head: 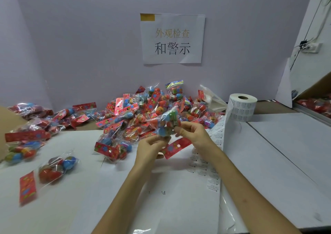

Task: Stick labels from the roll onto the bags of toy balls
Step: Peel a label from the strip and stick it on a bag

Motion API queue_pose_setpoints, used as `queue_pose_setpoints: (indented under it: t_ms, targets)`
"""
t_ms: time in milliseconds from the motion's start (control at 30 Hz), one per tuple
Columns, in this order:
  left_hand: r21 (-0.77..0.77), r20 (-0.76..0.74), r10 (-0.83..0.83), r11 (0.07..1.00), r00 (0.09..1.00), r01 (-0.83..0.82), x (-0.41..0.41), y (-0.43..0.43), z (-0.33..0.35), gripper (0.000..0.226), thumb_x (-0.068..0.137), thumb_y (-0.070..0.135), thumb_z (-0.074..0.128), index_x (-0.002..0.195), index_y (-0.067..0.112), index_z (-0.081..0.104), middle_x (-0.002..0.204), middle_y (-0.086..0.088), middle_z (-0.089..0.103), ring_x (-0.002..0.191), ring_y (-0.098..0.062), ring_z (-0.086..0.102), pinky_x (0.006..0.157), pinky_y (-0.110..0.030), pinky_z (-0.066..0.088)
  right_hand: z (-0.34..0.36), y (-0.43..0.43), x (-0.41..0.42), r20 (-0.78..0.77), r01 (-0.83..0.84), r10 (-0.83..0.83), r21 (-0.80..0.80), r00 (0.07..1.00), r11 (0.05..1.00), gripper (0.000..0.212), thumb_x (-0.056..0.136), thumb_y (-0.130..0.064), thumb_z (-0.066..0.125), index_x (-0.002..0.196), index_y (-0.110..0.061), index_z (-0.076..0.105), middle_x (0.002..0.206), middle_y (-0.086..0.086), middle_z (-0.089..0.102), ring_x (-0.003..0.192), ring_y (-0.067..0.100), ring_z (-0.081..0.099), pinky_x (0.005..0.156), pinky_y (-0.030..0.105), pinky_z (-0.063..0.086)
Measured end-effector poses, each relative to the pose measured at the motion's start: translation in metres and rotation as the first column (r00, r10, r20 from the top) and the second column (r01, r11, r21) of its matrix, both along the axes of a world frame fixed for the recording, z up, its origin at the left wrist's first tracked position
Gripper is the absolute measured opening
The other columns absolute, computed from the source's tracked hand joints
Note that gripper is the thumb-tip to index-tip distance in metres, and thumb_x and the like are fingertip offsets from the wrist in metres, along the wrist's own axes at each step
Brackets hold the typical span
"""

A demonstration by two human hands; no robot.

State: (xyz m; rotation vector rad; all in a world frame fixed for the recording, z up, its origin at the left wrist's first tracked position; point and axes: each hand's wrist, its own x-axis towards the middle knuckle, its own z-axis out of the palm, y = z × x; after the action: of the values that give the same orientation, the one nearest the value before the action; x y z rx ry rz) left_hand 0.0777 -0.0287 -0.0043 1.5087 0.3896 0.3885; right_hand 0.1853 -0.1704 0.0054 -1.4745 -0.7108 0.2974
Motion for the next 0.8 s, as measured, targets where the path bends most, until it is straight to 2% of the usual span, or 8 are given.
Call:
queue_pose_setpoints:
  t_ms: [133, 200, 333, 400, 533, 667, 733, 800]
  targets:
    - [0.157, 0.114, 0.190, 0.966, 0.975, -0.206, 0.001, 0.005, -0.002, 0.020, 0.088, 0.021, 0.079, 0.071, 0.032, 0.079, 0.072, 0.005, 0.075, 0.067, -0.010, 0.060, 0.065, -0.032, 0.048, -0.008, 0.006, 0.007, 0.003, 0.044, -0.044, -0.116, 0.999, 0.992, 0.040, 0.095, -0.012, 0.068, 0.134, -0.022, 0.062, 0.127, -0.001, 0.067, 0.113, 0.013, 0.065, 0.088, 0.027, 0.052]
    - [0.208, 0.175, 0.236, 0.940, 0.956, -0.270, 0.001, 0.007, -0.004, 0.010, 0.089, 0.017, 0.078, 0.083, 0.024, 0.083, 0.076, -0.002, 0.073, 0.062, -0.006, 0.053, 0.060, -0.025, 0.044, -0.008, 0.006, 0.009, -0.060, 0.106, -0.117, -0.153, 0.991, 0.982, 0.031, 0.100, -0.011, 0.059, 0.131, -0.016, 0.060, 0.122, 0.006, 0.065, 0.107, 0.020, 0.065, 0.086, 0.033, 0.054]
    - [0.413, 0.269, 0.304, 0.821, 0.914, -0.394, 0.003, 0.008, -0.007, 0.023, 0.089, 0.008, 0.076, 0.109, 0.021, 0.080, 0.103, 0.008, 0.067, 0.101, -0.013, 0.058, 0.081, -0.025, 0.051, 0.004, -0.001, 0.005, -0.352, 0.026, -0.070, -0.128, 0.933, 0.991, 0.044, 0.105, -0.045, 0.045, 0.112, -0.007, 0.066, 0.097, 0.012, 0.068, 0.065, 0.021, 0.066, 0.062, 0.030, 0.053]
    - [0.495, 0.321, 0.314, 0.749, 0.893, -0.441, 0.004, 0.004, -0.007, 0.036, 0.086, -0.004, 0.073, 0.110, 0.022, 0.080, 0.109, 0.009, 0.063, 0.109, -0.013, 0.051, 0.085, -0.028, 0.053, 0.007, -0.004, 0.001, -0.406, -0.122, 0.049, -0.156, 0.913, 0.980, 0.055, 0.102, -0.057, 0.042, 0.111, -0.010, 0.068, 0.094, 0.010, 0.071, 0.068, 0.022, 0.067, 0.065, 0.032, 0.053]
    - [0.534, 0.405, 0.349, 0.660, 0.845, -0.529, 0.004, 0.003, -0.004, 0.058, 0.086, -0.005, 0.073, 0.135, 0.025, 0.066, 0.131, 0.003, 0.058, 0.121, -0.013, 0.046, 0.094, -0.017, 0.043, 0.004, 0.002, -0.004, -0.326, -0.207, 0.162, -0.106, 0.931, 0.973, 0.031, 0.101, -0.042, 0.054, 0.097, -0.015, 0.068, 0.093, 0.007, 0.068, 0.077, 0.018, 0.064, 0.070, 0.031, 0.053]
    - [0.267, 0.273, 0.395, 0.845, 0.877, -0.463, 0.004, 0.008, 0.001, 0.059, 0.094, 0.010, 0.071, 0.148, 0.020, 0.046, 0.139, 0.000, 0.055, 0.121, -0.016, 0.058, 0.095, -0.026, 0.052, 0.003, 0.001, 0.002, -0.255, -0.113, 0.097, -0.050, 0.962, 0.992, 0.027, 0.103, -0.029, 0.053, 0.114, -0.011, 0.070, 0.100, 0.006, 0.071, 0.094, 0.024, 0.065, 0.089, 0.043, 0.051]
    - [-0.064, 0.123, 0.263, 0.964, 0.957, -0.257, 0.003, 0.009, 0.004, 0.032, 0.102, 0.026, 0.062, 0.132, 0.019, 0.054, 0.128, -0.005, 0.065, 0.107, -0.019, 0.067, 0.081, -0.026, 0.055, 0.002, -0.001, 0.005, -0.249, -0.037, 0.030, -0.022, 0.968, 0.999, 0.027, 0.101, -0.024, 0.055, 0.121, -0.012, 0.069, 0.107, 0.011, 0.072, 0.099, 0.029, 0.067, 0.095, 0.046, 0.050]
    - [-0.295, 0.045, 0.064, 0.954, 0.997, -0.048, 0.002, 0.007, 0.006, 0.034, 0.102, 0.044, 0.055, 0.124, 0.018, 0.060, 0.116, -0.002, 0.070, 0.099, -0.026, 0.072, 0.083, -0.035, 0.058, 0.001, -0.002, 0.006, -0.259, 0.002, -0.002, -0.001, 0.966, 1.000, 0.023, 0.098, -0.020, 0.059, 0.118, -0.015, 0.071, 0.107, 0.012, 0.072, 0.099, 0.031, 0.067, 0.090, 0.044, 0.051]
